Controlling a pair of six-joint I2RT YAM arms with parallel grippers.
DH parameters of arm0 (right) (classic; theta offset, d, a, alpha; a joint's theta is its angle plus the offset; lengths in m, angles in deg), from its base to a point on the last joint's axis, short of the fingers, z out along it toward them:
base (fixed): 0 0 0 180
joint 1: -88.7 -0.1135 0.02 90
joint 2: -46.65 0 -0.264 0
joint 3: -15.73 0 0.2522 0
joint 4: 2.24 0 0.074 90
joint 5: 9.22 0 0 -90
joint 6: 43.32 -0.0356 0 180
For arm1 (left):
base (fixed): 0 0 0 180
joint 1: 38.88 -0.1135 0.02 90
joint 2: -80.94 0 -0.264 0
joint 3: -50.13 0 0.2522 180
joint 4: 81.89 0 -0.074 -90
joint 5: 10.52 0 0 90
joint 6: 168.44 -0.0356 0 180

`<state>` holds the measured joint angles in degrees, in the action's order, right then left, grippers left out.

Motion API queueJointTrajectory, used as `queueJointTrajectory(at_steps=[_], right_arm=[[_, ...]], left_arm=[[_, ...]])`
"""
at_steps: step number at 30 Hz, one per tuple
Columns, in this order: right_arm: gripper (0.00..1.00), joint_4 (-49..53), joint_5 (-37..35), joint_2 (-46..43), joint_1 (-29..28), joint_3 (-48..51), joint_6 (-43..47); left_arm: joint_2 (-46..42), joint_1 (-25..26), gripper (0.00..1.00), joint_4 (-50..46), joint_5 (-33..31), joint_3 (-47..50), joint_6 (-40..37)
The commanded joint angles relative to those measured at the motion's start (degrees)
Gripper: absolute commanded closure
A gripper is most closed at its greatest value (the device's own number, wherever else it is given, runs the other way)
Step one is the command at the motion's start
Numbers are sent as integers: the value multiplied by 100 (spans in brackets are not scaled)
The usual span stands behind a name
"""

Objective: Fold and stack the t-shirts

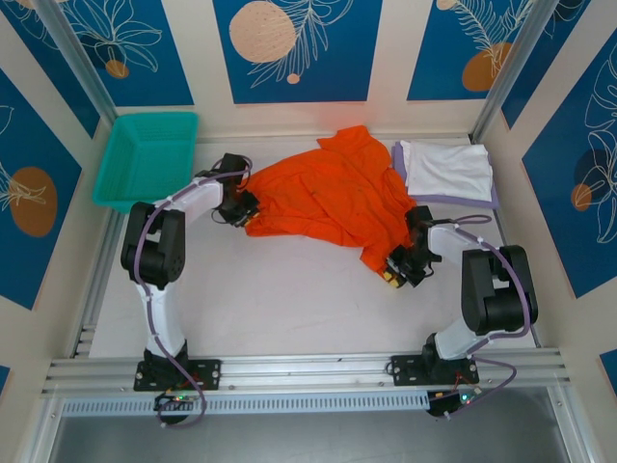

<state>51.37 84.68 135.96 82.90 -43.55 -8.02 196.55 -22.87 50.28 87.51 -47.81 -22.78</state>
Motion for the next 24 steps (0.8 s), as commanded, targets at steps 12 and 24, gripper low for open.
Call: queueJointTrajectory(at_steps=[12,24], right_arm=[[100,574,252,-1215,22,-608,208],[100,2870,317,-2823,86,-864,525]], left_arm=[[-943,-220,100,-1493,-103,-1009,-1638],[-3824,-186,99,-2341,484,1841,-2227]])
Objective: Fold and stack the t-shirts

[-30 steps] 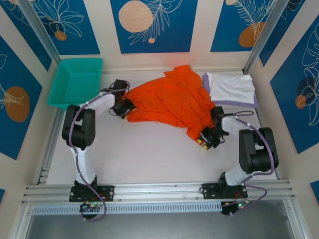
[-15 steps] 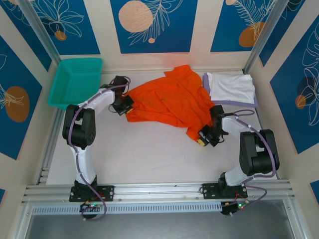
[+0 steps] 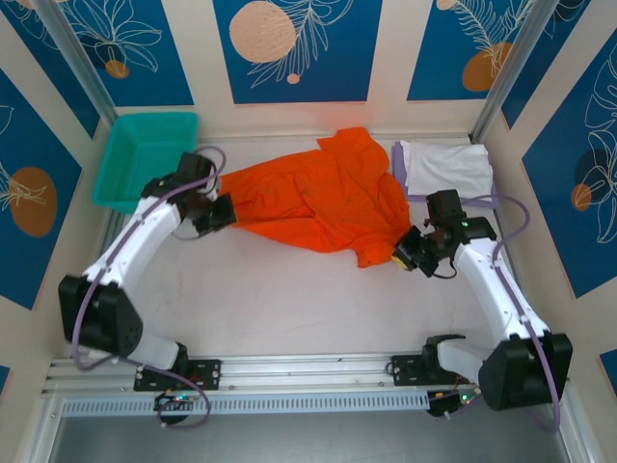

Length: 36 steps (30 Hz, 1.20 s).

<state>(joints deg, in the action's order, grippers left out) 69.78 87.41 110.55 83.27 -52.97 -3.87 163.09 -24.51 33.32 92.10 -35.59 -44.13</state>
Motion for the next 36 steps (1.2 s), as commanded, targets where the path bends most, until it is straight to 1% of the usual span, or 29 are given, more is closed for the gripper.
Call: queueJointTrajectory(at_steps=[1,3,5,6,7,8,9,10,11,13,14,15,16,18,20,21,22,24,27,31,36], right_arm=[[100,1220,-91,-387,73,87,140],[100,1461,-317,-610,150,144,180],[100,1602,-469,-779,281,229,221],[100,1642,-494,-821,372,282,255],[100,1640,-450,-826,423,342,281],[100,1592,-389,-814,437,409,312],[100,1545,-335,-795,438,466,317],[99,1539,-406,-779,451,507,308],[93,1531,-478,-767,471,517,318],[82,1538,-500,-777,564,469,369],[73,1570,-533,-795,574,430,347],[61,1621,-598,-827,584,374,294],[59,1644,-716,-866,578,301,238],[57,1545,-956,-1014,578,172,123],[57,1071,-1015,-1187,566,148,33],[58,713,-975,-1215,546,179,-37],[62,291,-870,-1128,507,223,-71],[67,-277,-743,-646,371,149,-172],[73,-560,-816,612,91,-454,-117],[79,-774,-999,2271,-87,-1546,126],[82,-581,-1077,4171,-33,-2952,75]], left_arm=[[-776,-26,98,-771,-207,857,-9],[-1267,-56,95,-1015,-745,1190,190],[-1622,-101,99,-1170,-1208,1410,403],[-1746,-115,93,-1226,-1402,1476,510],[-1825,-123,84,-1281,-1581,1528,611],[-1872,-125,76,-1304,-1688,1579,682],[-1895,-144,75,-1320,-1833,1625,751],[-1889,-161,71,-1401,-2043,1617,857],[-1871,-191,61,-1436,-2206,1592,921],[-1799,-298,62,-1181,-2074,1518,843],[-1726,-317,62,-1029,-1957,1451,810],[-1601,-321,60,-923,-1853,1317,797],[-1444,-321,56,-814,-1736,1178,744],[-1124,-314,52,-549,-1491,936,565],[-748,-299,49,-253,-1252,765,437],[-500,-287,48,-125,-1129,642,356],[-183,-248,48,-40,-1055,498,273],[505,-127,48,-1,-1042,75,61],[1626,37,49,-155,-1136,-772,-179],[2809,178,49,-146,-1236,-1803,-379],[4125,180,50,-493,-1591,-3058,-596]])
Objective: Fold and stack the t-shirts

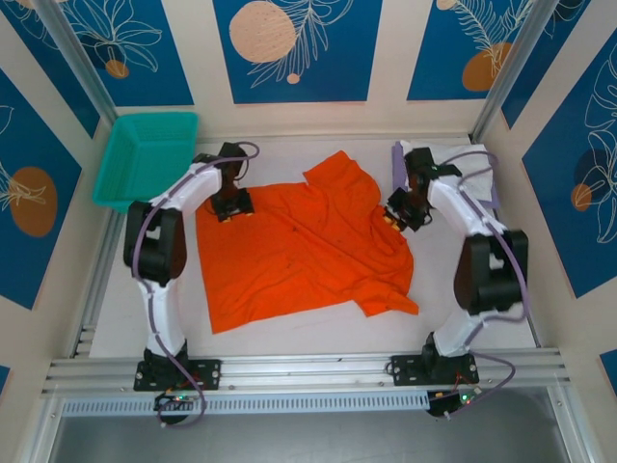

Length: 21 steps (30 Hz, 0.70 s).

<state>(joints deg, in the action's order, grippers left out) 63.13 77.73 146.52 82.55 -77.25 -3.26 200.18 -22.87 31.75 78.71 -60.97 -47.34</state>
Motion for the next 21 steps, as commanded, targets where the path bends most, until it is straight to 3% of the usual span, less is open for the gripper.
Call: queueJointTrajectory(at_steps=[1,7,10,21], right_arm=[[83,66,-15,904,39,-773,20],[85,307,184,2479,10,-2053,42],[85,490,49,2864,17,-2361,-24],[83,418,-651,2594,468,-1762,-780]], left_arm=[[588,21,49,-356,-289,-673,-304],[1108,-18,49,-403,-901,-940,-505],[1194,-60,50,-439,-1180,-863,-534],[1269,-168,53,-632,-2025,-716,-305]])
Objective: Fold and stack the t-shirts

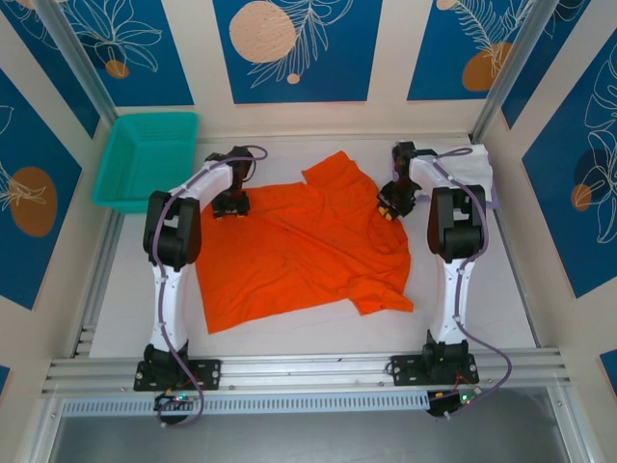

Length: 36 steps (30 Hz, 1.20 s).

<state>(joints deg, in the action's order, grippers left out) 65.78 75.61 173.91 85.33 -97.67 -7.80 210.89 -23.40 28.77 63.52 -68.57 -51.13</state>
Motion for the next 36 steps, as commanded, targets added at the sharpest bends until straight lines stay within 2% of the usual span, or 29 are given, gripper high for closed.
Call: queueJointTrajectory(at_steps=[1,5,8,10,13,17,23,26,27,31,33,35,36], right_arm=[[83,102,-441,-181,225,347,-335],[81,-16,-429,-410,354,599,-431],[72,-245,-256,-657,449,802,-481],[66,-372,-162,-844,470,847,-451],[64,-857,65,-1064,425,836,-126],[63,-646,236,-731,214,55,396],[45,-363,43,167,-258,-1208,1117],[42,-195,-5,677,-394,-1796,1397],[39,-142,-35,817,-440,-1951,1506],[39,-105,147,1249,-553,-2377,1867],[40,115,-43,1462,-609,-2637,1985],[46,182,84,1602,-612,-2779,2037],[53,190,143,1641,-616,-2818,2041]], left_arm=[[207,-127,53,-357,-566,37,98],[207,-158,53,-402,-613,-16,159],[199,-158,53,-437,-567,-69,204],[186,-159,53,-446,-444,-111,204],[63,-160,51,-310,-30,-110,170],[-148,-108,47,-68,565,-125,78],[-180,-28,41,-139,930,-347,-15],[-241,-6,38,-138,970,-303,-7],[-251,-2,36,-145,986,-285,-7],[-269,7,32,-156,937,-196,-49],[-260,7,31,-163,878,-147,-105],[-260,7,30,-172,826,-93,-151],[-260,7,30,-166,807,-68,-166]])
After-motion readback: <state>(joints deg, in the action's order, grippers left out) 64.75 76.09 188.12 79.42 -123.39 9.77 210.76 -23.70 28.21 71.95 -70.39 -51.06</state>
